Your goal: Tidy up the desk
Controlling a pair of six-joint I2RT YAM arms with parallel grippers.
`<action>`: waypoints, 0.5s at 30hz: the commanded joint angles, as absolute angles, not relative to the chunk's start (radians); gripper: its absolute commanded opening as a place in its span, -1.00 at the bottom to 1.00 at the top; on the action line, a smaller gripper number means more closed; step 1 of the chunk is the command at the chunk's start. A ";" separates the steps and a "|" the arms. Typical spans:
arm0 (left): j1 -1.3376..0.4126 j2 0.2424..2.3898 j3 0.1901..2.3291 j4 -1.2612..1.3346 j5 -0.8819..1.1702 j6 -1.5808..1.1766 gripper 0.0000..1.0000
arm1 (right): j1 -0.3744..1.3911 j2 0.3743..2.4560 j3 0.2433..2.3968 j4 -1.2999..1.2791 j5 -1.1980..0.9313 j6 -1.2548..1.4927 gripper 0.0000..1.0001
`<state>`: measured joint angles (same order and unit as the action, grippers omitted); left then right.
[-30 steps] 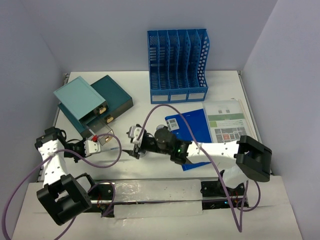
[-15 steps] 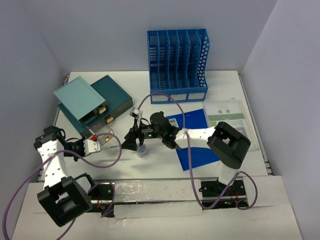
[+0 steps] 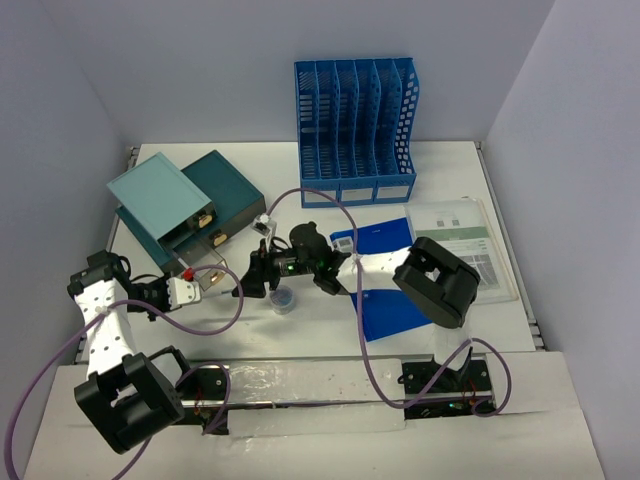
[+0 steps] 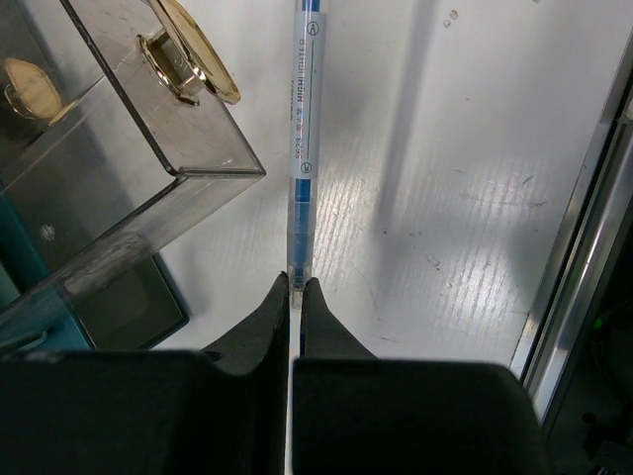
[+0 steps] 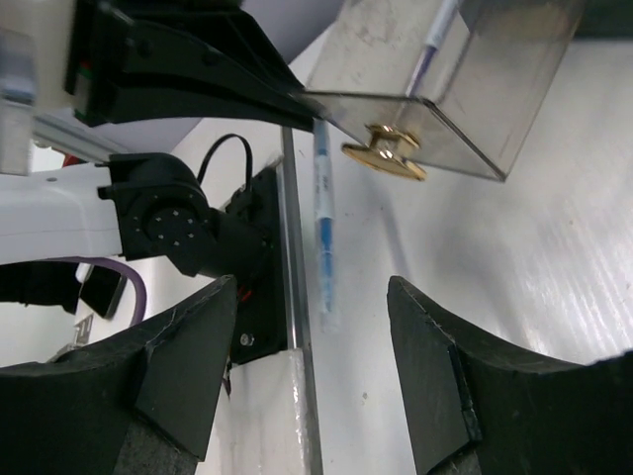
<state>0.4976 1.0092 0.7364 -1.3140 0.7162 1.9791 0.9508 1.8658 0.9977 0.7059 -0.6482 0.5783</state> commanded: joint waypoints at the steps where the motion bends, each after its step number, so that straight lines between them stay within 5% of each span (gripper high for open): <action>1: 0.491 1.010 0.769 -1.373 0.759 2.141 -1.00 | 0.946 1.890 1.026 0.756 -0.669 0.611 0.37; 15: 0.491 1.002 0.772 -1.373 0.758 2.133 -1.00 | 0.950 1.929 1.048 0.811 -0.688 0.649 0.01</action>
